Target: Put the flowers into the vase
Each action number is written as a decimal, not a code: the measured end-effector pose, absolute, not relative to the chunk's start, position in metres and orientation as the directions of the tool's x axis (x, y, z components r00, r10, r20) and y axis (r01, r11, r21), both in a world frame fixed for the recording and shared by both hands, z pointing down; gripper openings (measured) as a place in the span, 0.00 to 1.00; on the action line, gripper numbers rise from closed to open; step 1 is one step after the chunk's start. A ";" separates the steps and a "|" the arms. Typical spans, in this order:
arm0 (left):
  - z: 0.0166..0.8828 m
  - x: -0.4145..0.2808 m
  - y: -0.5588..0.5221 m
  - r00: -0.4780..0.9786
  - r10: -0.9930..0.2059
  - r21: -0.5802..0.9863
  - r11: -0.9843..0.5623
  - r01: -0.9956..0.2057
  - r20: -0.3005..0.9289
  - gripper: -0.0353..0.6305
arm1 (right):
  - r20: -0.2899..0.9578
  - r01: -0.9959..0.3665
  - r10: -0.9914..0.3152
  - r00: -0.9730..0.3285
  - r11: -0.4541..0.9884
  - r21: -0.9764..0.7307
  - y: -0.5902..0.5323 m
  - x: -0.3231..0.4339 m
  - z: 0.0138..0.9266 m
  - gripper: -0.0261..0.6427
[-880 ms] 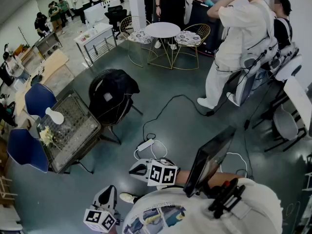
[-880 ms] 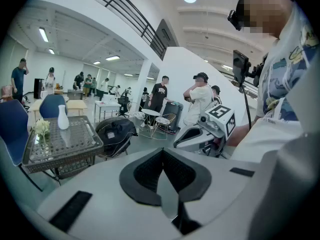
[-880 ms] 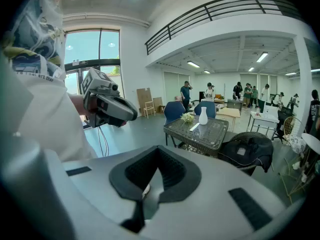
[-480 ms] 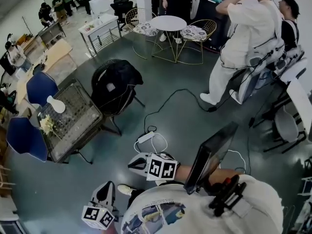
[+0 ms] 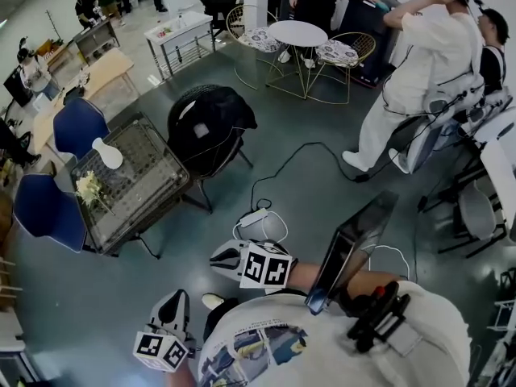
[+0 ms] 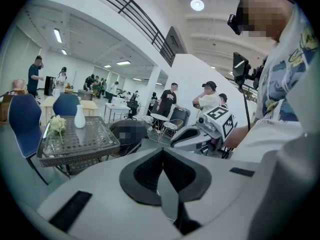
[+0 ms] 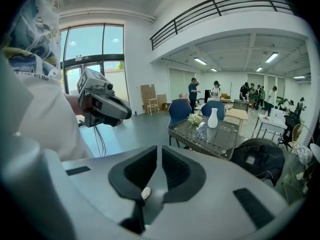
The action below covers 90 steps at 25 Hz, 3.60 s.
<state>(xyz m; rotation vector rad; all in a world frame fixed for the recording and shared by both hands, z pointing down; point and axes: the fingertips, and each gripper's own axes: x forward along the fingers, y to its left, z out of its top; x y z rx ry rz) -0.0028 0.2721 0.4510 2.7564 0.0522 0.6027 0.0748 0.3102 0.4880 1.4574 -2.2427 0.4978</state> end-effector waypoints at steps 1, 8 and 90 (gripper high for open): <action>0.450 -0.009 0.261 0.913 0.099 0.314 -0.949 -0.033 0.396 0.07 | 0.526 -0.918 -0.769 -0.364 0.391 -0.065 0.299 0.068 0.486 0.06; 0.452 -0.098 0.170 0.933 0.048 0.296 -0.953 -0.064 0.358 0.07 | 0.516 -0.896 -0.760 -0.395 0.442 -0.036 0.198 -0.022 0.493 0.07; 0.422 -0.093 -0.290 0.821 -0.411 0.247 -0.813 -0.527 0.397 0.07 | 0.211 -0.926 -0.902 -0.376 0.374 -0.050 -0.515 0.194 0.416 0.11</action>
